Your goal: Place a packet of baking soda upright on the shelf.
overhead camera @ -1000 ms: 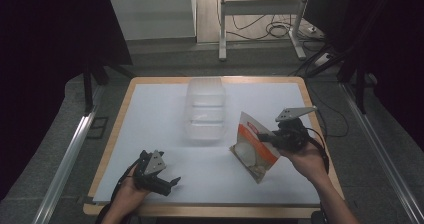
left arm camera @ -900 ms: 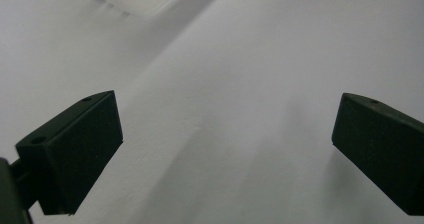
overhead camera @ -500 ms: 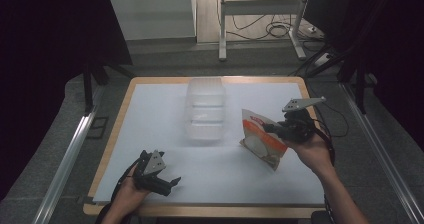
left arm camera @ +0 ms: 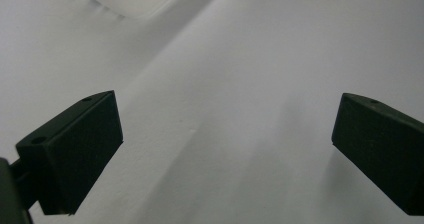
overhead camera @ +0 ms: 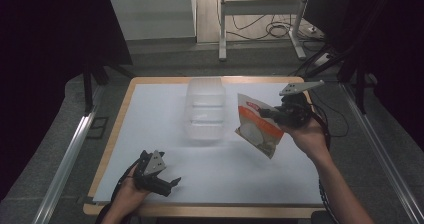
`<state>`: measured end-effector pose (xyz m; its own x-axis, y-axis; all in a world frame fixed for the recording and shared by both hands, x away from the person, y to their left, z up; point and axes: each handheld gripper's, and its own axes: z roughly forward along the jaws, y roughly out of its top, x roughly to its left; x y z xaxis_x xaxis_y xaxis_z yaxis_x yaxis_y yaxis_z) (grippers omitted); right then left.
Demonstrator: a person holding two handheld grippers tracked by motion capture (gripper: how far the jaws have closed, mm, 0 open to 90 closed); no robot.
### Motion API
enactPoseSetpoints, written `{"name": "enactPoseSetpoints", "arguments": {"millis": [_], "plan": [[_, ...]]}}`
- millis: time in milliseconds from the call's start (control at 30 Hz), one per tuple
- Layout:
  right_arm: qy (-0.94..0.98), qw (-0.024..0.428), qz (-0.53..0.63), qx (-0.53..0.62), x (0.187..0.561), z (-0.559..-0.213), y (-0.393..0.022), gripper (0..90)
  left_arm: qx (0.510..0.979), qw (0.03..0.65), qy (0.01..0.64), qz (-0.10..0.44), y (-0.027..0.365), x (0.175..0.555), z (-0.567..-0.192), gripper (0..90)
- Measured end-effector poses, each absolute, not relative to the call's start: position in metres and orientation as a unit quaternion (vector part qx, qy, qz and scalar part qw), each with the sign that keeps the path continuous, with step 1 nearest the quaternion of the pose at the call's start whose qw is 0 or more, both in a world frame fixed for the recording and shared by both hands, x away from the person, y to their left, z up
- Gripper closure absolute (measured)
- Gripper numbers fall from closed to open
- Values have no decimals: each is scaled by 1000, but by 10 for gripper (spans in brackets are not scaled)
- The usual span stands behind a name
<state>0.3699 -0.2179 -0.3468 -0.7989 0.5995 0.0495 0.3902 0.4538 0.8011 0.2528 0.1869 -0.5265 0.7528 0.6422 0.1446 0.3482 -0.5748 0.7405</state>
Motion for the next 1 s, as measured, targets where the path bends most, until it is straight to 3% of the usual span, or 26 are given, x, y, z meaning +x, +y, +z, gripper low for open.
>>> {"name": "enactPoseSetpoints", "arguments": {"millis": [533, 1000], "plan": [[838, 131, 444, 290, 413, -326, -192, 884, 862, 363, 288, 203, 188, 253, -526, 0], [844, 112, 449, 272, 438, -327, -146, 884, 862, 364, 288, 204, 188, 253, -526, 1]]}}
